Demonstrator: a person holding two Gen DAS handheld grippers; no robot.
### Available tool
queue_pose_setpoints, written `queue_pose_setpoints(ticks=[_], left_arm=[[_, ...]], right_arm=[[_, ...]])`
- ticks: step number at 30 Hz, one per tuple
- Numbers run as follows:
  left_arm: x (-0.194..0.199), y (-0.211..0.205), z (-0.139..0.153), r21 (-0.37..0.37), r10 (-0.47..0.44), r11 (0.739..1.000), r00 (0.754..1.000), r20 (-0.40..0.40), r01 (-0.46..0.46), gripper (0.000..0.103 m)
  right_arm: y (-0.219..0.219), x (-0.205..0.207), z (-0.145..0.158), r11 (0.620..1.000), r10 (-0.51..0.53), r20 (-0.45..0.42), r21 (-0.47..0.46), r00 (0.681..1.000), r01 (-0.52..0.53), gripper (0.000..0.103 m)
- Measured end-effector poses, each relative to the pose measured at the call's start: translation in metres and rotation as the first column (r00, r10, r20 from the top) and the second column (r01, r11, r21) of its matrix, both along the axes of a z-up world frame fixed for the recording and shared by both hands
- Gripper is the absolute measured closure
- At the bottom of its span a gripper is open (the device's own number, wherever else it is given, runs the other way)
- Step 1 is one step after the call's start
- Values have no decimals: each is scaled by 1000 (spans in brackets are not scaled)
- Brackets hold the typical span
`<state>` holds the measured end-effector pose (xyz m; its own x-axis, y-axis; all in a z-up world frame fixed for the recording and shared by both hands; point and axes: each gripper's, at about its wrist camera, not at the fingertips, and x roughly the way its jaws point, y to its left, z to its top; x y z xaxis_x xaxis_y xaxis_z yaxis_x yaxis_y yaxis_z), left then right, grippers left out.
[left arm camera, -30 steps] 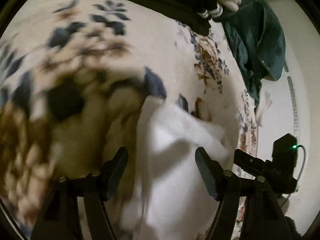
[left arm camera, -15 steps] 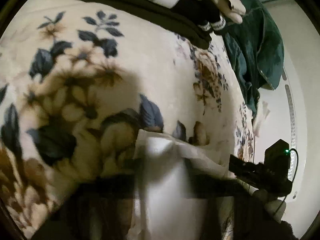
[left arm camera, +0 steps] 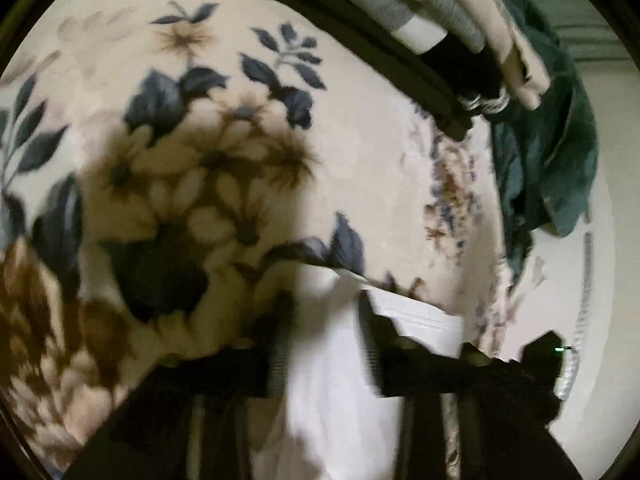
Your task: Fold small clothes
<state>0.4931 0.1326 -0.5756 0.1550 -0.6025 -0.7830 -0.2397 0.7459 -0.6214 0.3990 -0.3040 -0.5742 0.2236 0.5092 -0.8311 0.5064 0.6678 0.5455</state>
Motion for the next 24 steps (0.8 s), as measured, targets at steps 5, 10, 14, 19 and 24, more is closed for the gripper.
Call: queue_pose_setpoints(ticks=[5, 10, 14, 19, 24], left_arm=[[-42, 13, 7, -104, -18, 994, 999, -28, 15, 35], [-87, -3, -25, -185, -62, 982, 988, -143, 35, 35], [-93, -20, -36, -199, -53, 980, 990, -129, 27, 35], [-91, -32, -19, -173, -31, 985, 999, -27, 26, 80], [-87, -33, 10, -172, -21, 985, 1000, 15, 23, 84]], right_arm=[[7, -21, -14, 974, 76, 10, 214, 997, -77, 39], [39, -58, -53, 918, 204, -30, 354, 978, -181, 37], [59, -65, -74, 881, 209, -1, 435, 978, -188, 37], [74, -58, -66, 888, 231, 57, 396, 971, -235, 84], [85, -50, -29, 908, 258, 90, 318, 962, -273, 90]])
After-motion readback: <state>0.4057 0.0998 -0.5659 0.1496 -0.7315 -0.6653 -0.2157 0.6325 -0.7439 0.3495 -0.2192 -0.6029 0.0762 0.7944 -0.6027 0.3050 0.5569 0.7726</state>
